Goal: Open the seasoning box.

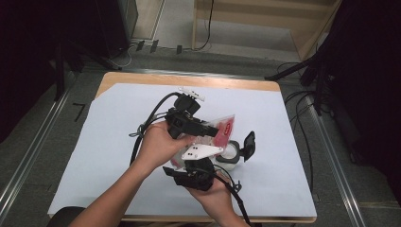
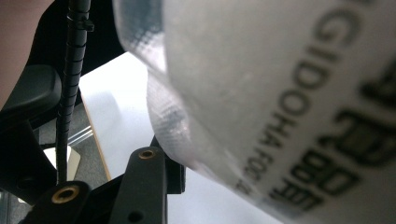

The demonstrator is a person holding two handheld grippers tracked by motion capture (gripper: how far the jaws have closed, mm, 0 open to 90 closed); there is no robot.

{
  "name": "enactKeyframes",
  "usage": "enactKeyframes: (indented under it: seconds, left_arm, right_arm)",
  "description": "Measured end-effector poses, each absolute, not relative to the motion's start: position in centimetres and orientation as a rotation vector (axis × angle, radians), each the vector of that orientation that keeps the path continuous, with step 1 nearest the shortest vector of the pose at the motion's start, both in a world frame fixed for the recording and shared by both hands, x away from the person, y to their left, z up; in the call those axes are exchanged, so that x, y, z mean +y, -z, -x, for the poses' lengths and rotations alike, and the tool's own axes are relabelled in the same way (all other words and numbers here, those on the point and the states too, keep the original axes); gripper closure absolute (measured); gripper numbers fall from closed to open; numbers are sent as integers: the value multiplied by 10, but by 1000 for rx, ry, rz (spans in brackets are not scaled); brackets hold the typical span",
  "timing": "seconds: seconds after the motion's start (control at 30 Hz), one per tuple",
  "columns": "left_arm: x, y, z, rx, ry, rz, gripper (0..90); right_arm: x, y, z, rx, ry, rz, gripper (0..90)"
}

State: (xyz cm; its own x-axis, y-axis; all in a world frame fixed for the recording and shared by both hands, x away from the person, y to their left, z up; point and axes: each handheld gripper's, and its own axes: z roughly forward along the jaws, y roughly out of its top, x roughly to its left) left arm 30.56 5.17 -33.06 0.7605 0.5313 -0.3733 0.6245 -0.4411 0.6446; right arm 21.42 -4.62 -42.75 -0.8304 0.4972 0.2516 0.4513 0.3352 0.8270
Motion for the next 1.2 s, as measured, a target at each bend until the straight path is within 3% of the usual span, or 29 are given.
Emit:
enactKeyframes:
  seconds: [1.2]
  left_arm:
    - [56,328,-306,897,153,-2124,711]
  right_arm:
    - [-43,425,-214,2521,-1546,-898,641]
